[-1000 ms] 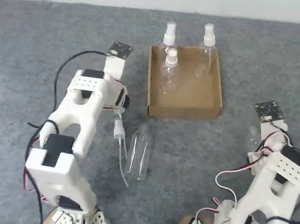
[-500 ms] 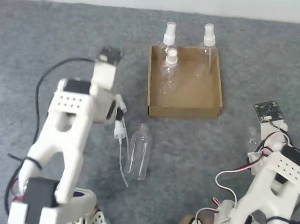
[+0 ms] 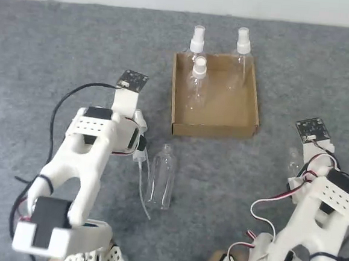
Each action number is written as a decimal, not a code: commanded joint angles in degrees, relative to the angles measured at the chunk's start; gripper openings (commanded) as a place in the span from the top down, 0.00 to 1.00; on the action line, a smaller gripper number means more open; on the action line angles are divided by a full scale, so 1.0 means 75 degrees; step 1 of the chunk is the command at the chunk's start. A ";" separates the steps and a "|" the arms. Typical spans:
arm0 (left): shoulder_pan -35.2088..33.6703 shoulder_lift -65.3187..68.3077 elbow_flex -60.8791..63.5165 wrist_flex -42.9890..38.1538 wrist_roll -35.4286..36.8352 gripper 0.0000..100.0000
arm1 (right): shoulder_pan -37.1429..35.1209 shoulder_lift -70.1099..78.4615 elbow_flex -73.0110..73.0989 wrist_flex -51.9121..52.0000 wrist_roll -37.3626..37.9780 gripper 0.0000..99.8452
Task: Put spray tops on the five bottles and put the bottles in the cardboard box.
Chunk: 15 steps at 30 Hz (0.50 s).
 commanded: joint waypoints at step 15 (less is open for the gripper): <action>-0.0363 0.0410 -0.0088 -0.0422 -0.0633 0.93 | 0.0018 -0.0322 0.0188 -0.0147 0.0070 0.99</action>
